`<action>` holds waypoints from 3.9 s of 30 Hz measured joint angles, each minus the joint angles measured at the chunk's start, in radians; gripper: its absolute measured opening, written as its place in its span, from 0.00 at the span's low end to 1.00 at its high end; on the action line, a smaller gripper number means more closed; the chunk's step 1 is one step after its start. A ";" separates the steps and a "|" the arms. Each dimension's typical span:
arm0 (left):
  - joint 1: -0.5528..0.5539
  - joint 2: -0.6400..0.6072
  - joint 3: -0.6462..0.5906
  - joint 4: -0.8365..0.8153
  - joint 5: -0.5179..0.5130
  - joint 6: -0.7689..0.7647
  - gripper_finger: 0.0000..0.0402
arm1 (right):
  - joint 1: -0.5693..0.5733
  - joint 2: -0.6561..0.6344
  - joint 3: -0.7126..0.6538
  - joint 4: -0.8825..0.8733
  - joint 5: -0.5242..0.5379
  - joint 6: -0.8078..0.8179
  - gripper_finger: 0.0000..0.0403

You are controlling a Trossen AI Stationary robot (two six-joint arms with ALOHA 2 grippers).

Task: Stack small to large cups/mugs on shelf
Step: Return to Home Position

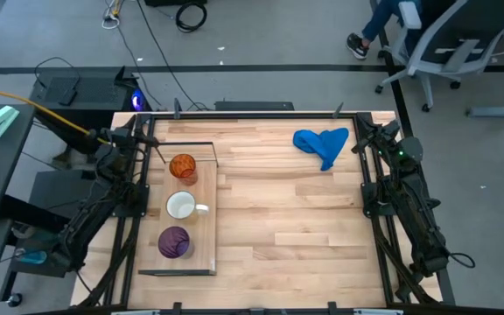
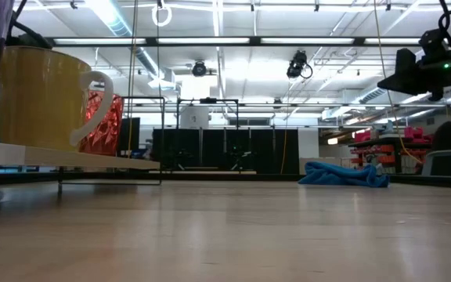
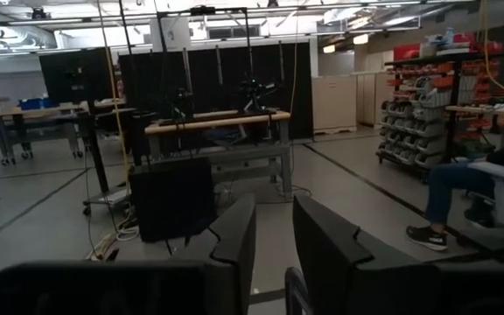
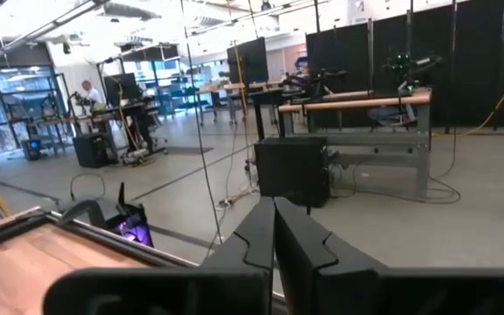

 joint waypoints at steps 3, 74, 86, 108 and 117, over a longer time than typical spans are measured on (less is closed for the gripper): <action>0.000 0.000 0.000 -0.003 -0.004 0.000 0.22 | 0.000 0.000 0.000 -0.002 0.000 -0.002 0.04; 0.000 0.000 0.000 -0.012 -0.003 -0.011 0.23 | 0.000 0.001 0.000 -0.150 0.018 -0.088 0.04; 0.000 0.000 0.000 -0.012 -0.003 -0.011 0.21 | 0.000 0.001 0.000 -0.150 0.018 -0.088 0.04; 0.000 0.000 0.000 -0.012 -0.003 -0.011 0.22 | 0.000 0.001 0.000 -0.150 0.018 -0.088 0.04; 0.000 0.000 0.000 -0.012 -0.003 -0.011 0.21 | 0.000 0.001 0.000 -0.150 0.018 -0.088 0.04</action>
